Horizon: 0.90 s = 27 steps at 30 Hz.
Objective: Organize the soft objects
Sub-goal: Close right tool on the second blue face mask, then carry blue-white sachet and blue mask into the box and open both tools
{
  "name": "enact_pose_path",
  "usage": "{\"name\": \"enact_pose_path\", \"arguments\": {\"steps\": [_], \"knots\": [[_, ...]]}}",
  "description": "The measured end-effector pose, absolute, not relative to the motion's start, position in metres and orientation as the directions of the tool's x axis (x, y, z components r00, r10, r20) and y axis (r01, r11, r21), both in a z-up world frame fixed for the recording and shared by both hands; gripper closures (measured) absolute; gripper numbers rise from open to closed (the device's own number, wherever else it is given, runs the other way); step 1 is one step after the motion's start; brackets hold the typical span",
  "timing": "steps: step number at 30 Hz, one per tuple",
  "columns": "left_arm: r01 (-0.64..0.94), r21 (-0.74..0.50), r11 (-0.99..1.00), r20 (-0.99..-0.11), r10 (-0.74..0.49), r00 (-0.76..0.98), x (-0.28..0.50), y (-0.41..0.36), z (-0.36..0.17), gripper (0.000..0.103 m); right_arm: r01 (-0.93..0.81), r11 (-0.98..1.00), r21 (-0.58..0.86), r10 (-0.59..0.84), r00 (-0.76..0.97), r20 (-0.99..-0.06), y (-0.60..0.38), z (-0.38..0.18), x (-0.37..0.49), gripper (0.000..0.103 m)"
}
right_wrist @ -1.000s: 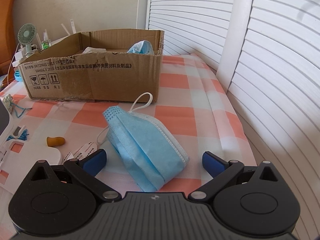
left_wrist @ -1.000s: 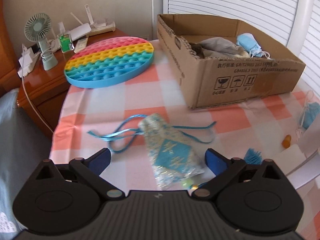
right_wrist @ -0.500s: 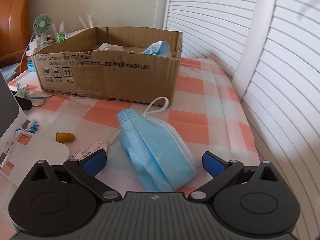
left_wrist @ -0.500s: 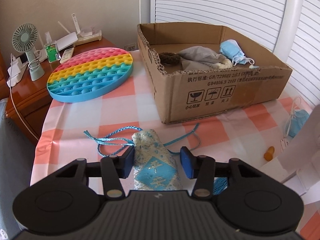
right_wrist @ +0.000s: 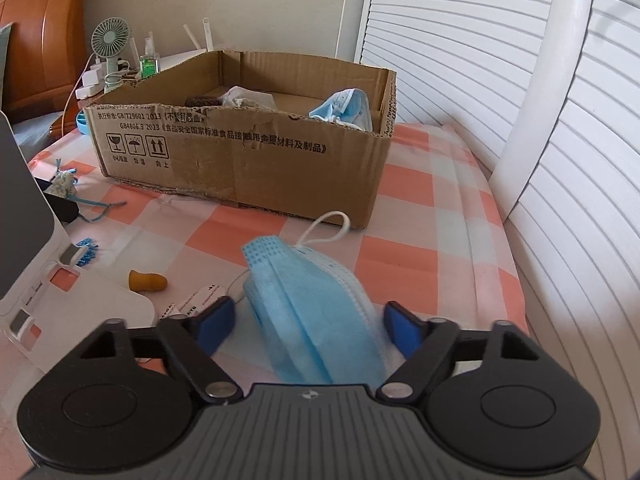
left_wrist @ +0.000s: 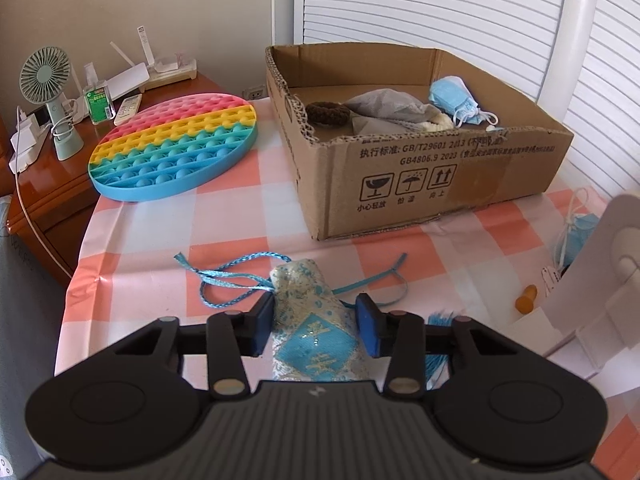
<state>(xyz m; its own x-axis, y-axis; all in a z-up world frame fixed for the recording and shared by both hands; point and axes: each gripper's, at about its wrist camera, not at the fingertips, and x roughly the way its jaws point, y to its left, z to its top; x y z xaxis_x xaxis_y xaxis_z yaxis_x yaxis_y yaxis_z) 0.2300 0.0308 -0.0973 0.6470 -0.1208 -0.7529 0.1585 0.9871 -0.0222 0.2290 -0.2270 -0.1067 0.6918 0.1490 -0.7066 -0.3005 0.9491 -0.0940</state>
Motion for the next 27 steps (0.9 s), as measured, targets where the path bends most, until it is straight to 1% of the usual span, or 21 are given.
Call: {"name": "enact_pose_path", "arguments": {"steps": [4, 5, 6, 12, 18, 27], "knots": [[0.165, -0.061, 0.984, -0.759, -0.153, 0.633, 0.228, 0.034, -0.096, 0.065, -0.295, 0.951, -0.097, 0.143, 0.692, -0.708, -0.227, -0.104, 0.225, 0.040], [0.169, -0.063, 0.984, -0.760, -0.157, 0.631, 0.227, 0.034, -0.095, 0.065, -0.293, 0.951, -0.099, 0.140, 0.692, -0.708, -0.227, -0.104, 0.224, 0.046], [0.173, -0.062, 0.983, -0.761, -0.158, 0.630, 0.226, 0.034, -0.095, 0.066, -0.290, 0.952, -0.101, 0.136, 0.693, -0.708, -0.227, -0.103, 0.223, 0.050], [0.184, -0.074, 0.980, -0.767, -0.174, 0.618, 0.220, 0.038, -0.093, 0.069, -0.277, 0.953, -0.121, 0.113, 0.698, -0.707, -0.229, -0.099, 0.216, 0.062], [0.205, -0.095, 0.974, -0.775, -0.201, 0.599, 0.210, 0.042, -0.088, 0.070, -0.296, 0.950, -0.096, 0.146, 0.697, -0.702, -0.231, -0.089, 0.205, 0.063], [0.298, -0.111, 0.948, -0.785, -0.268, 0.558, 0.183, 0.037, -0.067, 0.071, -0.348, 0.937, -0.043, 0.222, 0.683, -0.696, -0.229, -0.070, 0.185, 0.063]]}}
